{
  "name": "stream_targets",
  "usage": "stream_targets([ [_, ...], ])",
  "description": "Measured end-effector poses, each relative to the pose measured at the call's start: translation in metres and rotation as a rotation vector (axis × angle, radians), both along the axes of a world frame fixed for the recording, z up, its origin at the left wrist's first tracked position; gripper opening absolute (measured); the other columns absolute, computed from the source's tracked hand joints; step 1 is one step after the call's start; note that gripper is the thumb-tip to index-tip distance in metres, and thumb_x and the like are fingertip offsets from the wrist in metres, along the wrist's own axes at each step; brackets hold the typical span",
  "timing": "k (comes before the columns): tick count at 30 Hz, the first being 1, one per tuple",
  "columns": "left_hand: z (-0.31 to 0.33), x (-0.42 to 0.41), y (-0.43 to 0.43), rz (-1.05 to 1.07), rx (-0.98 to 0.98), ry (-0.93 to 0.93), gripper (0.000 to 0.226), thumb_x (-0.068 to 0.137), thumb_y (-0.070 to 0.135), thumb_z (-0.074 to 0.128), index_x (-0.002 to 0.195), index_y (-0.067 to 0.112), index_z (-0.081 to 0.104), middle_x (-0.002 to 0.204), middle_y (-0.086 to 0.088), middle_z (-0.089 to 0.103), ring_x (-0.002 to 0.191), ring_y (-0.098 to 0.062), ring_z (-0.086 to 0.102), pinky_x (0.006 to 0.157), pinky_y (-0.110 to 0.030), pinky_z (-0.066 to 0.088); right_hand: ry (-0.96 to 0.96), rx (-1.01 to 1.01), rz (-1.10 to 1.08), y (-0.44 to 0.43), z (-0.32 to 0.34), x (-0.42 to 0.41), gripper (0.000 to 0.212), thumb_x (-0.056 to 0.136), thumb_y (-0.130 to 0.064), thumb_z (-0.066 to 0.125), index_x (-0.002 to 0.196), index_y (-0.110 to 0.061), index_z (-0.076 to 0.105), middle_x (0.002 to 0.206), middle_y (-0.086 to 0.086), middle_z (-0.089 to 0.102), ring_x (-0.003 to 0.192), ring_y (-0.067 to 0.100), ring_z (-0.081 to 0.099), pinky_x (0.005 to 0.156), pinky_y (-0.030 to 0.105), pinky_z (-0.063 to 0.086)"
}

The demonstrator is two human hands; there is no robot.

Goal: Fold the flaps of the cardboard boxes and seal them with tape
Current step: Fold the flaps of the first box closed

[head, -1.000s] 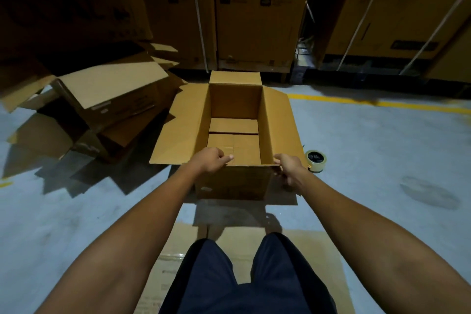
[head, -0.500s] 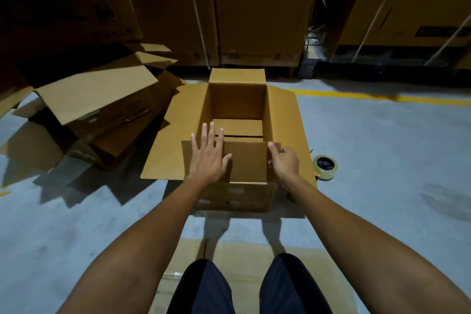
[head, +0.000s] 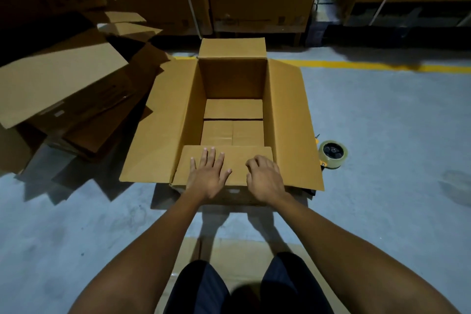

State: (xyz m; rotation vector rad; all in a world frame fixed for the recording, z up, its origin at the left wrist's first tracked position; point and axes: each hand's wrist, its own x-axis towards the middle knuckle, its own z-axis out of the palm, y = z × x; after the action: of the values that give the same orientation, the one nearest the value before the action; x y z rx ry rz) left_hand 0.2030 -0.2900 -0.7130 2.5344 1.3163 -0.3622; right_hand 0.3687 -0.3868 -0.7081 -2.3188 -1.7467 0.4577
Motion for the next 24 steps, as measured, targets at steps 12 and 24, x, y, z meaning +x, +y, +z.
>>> stream_targets([
  [12, 0.007, -0.008, -0.034, 0.058, -0.135, 0.03, 0.071, 0.101, 0.063, 0.011, 0.16, 0.025, 0.002, 0.167, -0.005, -0.009, 0.153, -0.026, -0.01, 0.119, -0.057, -0.004, 0.073, -0.191, 0.072, -0.024, 0.0, -0.006, 0.044, 0.107, -0.027, 0.033, 0.149, -0.016, 0.036, 0.161, 0.012, 0.03, 0.152, 0.033, 0.019, 0.125, 0.048, 0.015],
  [24, 0.027, -0.005, -0.067, 0.11, -0.169, -0.01, 0.071, 0.101, 0.062, 0.018, 0.16, 0.023, 0.006, 0.167, -0.008, -0.004, 0.153, -0.026, -0.005, 0.119, -0.061, 0.0, 0.257, -0.242, 0.076, -0.049, 0.026, 0.003, 0.052, 0.098, -0.033, 0.056, 0.146, -0.015, 0.044, 0.151, 0.01, 0.044, 0.14, 0.028, 0.038, 0.117, 0.041, 0.032],
])
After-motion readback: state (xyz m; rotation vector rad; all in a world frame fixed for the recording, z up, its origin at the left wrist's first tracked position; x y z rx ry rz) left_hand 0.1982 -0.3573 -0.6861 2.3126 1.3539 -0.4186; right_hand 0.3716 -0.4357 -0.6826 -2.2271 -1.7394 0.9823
